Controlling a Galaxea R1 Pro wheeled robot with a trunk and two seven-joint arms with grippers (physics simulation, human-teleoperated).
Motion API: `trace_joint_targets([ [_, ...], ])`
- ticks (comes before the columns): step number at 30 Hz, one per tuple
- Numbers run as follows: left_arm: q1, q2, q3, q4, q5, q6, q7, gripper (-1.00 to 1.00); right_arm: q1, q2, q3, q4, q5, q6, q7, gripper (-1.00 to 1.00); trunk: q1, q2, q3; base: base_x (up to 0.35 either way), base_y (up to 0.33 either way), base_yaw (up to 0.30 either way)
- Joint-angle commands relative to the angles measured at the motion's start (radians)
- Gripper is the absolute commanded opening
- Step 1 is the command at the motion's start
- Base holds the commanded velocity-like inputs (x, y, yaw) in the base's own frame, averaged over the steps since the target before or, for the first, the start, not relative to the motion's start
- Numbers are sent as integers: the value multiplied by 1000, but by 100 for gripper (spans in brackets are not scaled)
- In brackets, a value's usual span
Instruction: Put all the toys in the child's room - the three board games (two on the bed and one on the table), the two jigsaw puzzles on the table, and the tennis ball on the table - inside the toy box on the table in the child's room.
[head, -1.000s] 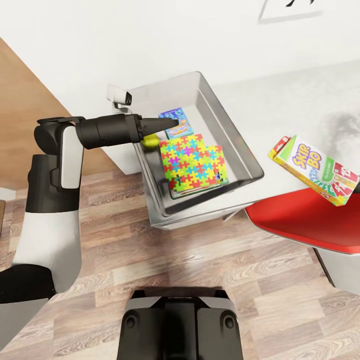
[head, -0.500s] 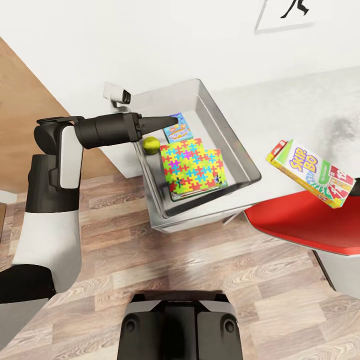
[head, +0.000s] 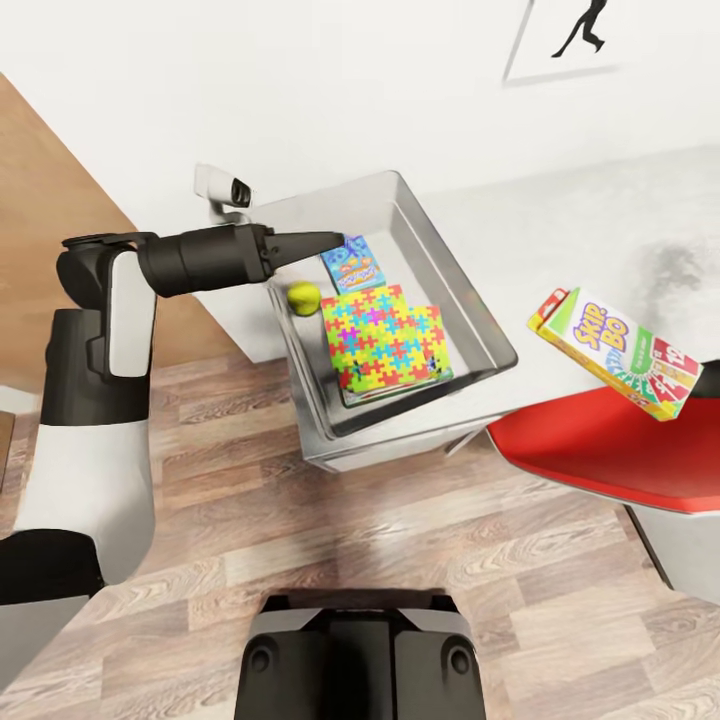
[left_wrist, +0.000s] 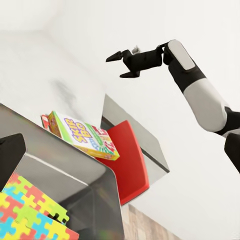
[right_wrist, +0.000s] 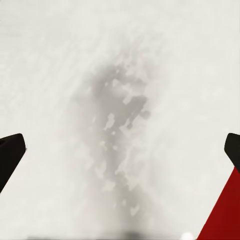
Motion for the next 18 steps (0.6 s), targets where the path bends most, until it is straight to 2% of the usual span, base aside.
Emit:
trace_joint_targets([
  [1, -1, 7, 3, 0, 5, 4, -3, 100, 1, 0, -1, 0, -10, 2, -6, 100, 1, -1, 0, 0, 0, 0],
  [5, -1, 36, 23, 0, 43, 4, -5, 100, 13, 1, -1, 0, -11, 2, 10, 100, 1, -1, 7, 0, 0, 0],
  [6, -1, 54, 31, 0, 74, 4, -5, 100, 23, 1, -1, 0, -11, 2, 19, 100, 1, -1, 9, 0, 0, 0],
  [12, -1, 130, 41, 0, 179, 4, -6, 100, 49, 2, -2, 0, -16, 2, 50, 100, 1, -1, 18, 0, 0, 0],
  [14, -1, 160, 41, 0, 208, 4, -6, 100, 56, 1, -3, 0, -22, 2, 60, 100, 1, -1, 22, 0, 0, 0],
  [15, -1, 160, 41, 0, 208, 4, -6, 100, 56, 1, -3, 0, -22, 2, 60, 100, 1, -1, 23, 0, 0, 0],
  [18, 0, 204, 40, 0, 240, 4, -6, 100, 63, 0, -4, 0, -32, 2, 78, 100, 1, -1, 28, 0, 0, 0],
])
